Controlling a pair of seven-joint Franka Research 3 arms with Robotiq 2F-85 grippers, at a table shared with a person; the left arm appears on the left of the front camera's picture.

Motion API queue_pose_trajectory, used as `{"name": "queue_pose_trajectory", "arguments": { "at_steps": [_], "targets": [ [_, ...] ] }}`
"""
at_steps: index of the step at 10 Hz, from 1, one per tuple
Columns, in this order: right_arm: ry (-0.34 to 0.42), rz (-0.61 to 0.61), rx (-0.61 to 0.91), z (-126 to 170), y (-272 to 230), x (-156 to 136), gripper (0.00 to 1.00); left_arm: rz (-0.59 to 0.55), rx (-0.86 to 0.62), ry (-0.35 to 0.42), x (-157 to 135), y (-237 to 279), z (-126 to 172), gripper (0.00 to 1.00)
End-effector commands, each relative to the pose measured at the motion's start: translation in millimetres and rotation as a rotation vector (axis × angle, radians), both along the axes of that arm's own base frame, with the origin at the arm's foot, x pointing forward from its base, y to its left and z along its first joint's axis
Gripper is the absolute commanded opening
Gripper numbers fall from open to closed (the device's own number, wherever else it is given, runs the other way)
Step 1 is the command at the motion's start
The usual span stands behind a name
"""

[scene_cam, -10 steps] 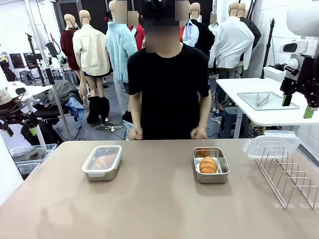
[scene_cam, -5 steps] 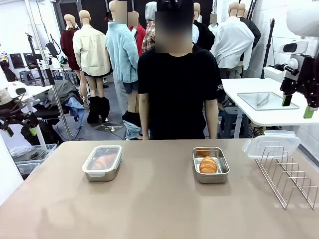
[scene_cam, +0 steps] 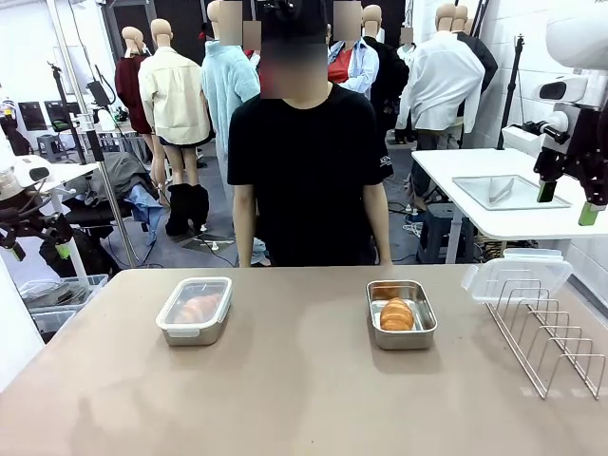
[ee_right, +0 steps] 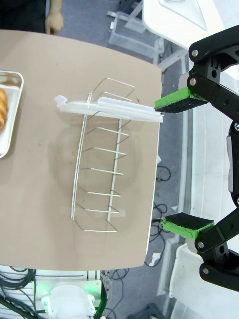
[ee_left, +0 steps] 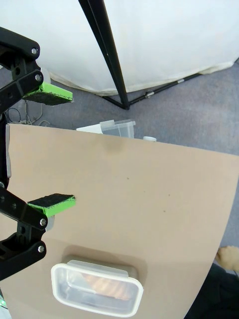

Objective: Place the bread in airtight containers.
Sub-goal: Pick up one Airtight Container lid and hand it to the human.

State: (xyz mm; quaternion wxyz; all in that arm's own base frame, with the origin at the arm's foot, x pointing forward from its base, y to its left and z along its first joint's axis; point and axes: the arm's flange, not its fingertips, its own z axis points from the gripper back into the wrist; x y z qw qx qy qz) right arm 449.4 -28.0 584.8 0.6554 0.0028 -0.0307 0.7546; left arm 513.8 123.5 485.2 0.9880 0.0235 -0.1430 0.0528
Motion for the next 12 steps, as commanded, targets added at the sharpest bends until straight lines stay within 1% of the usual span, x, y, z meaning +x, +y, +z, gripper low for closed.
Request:
{"name": "queue_pose_trajectory", "arguments": {
  "at_steps": [1, 6, 7, 8, 9, 10, 12],
  "targets": [
    [0.01, -0.004, -0.004, 1, 1, -1, 1.0, 0.009, 0.009, -0.001, 0, 0, 1, 0.92],
    [0.01, -0.004, -0.004, 1, 1, -1, 1.0, 0.009, 0.009, -0.001, 0, 0, 1, 0.92],
    [0.0, 0.0, 0.0, 0, 0, 0, 1.0, 0.009, 0.009, -0.001, 0, 0, 1, 0.92],
    [-0.004, 0.089, -0.09, -16, 4, 13, 1.0, 0.009, 0.009, -0.001, 0, 0, 1, 0.92],
    [-0.001, 0.102, -0.123, -33, 7, 25, 1.0, 0.009, 0.009, -0.001, 0, 0, 1, 0.92],
    [0.022, 0.081, -0.1, -47, 8, 32, 1.0, 0.009, 0.009, -0.001, 0, 0, 1, 0.92],
    [0.031, 0.049, -0.021, -74, 2, 47, 1.0, 0.009, 0.009, -0.001, 0, 0, 1, 0.92]
  ]
}}
